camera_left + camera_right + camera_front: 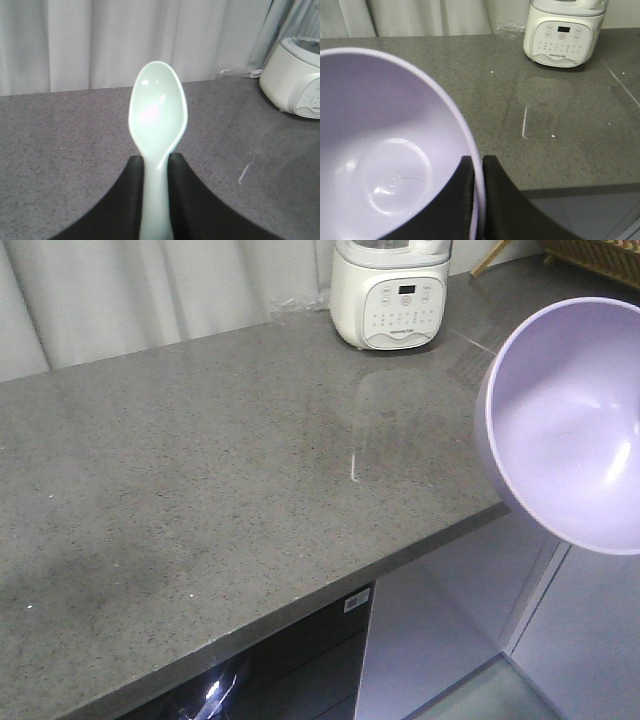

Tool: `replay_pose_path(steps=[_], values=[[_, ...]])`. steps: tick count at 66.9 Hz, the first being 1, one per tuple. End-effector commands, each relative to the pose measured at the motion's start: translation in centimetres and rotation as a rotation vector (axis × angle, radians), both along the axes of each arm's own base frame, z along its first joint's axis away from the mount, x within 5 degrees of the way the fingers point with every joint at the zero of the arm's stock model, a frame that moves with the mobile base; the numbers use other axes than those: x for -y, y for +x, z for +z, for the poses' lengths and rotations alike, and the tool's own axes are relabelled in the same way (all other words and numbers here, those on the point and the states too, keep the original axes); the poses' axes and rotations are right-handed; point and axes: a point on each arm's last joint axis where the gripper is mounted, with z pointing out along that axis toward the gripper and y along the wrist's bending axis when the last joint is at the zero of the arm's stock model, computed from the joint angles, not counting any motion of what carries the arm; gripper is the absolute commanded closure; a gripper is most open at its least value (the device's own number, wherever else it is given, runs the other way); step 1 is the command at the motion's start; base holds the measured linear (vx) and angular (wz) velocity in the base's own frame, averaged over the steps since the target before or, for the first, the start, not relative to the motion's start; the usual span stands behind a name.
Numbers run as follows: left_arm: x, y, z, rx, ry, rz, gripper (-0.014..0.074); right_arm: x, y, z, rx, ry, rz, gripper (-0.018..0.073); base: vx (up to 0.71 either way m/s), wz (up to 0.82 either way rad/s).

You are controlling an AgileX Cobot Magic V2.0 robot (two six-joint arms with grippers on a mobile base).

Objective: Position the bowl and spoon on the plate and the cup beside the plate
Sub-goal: 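Turn the base toward the counter with the blue plate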

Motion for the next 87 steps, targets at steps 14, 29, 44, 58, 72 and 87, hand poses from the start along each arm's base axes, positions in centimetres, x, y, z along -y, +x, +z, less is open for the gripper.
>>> replay_pose_path(steps=[14, 29, 44, 58, 72, 87], values=[[0.03, -0.25, 1.26, 0.069, 0.007, -0.026, 0.0602, 0.07, -0.07, 1.34, 0.083, 0.031, -0.025, 0.0564, -0.03, -0.27], [0.03, -0.25, 1.26, 0.069, 0.007, -0.026, 0.0602, 0.07, -0.07, 1.34, 0.083, 0.031, -0.025, 0.0564, -0.02, -0.20], [0.03, -0.25, 1.26, 0.069, 0.007, -0.026, 0.0602, 0.07, -0.07, 1.34, 0.083, 0.031, -0.025, 0.0564, -0.02, -0.19], [0.03, -0.25, 1.26, 0.069, 0.007, -0.026, 0.0602, 0.07, -0.07, 1.34, 0.083, 0.031, -0.025, 0.0564, -0.02, -0.22], [0.11, -0.26, 1.27, 0.070, 0.007, -0.031, 0.0603, 0.07, -0.07, 1.34, 0.083, 0.031, -0.025, 0.0564, -0.03, -0.26], [0.10, -0.26, 1.26, 0.070, 0.007, -0.030, 0.0603, 0.07, -0.07, 1.34, 0.083, 0.031, -0.025, 0.0564, -0.04, -0.32]])
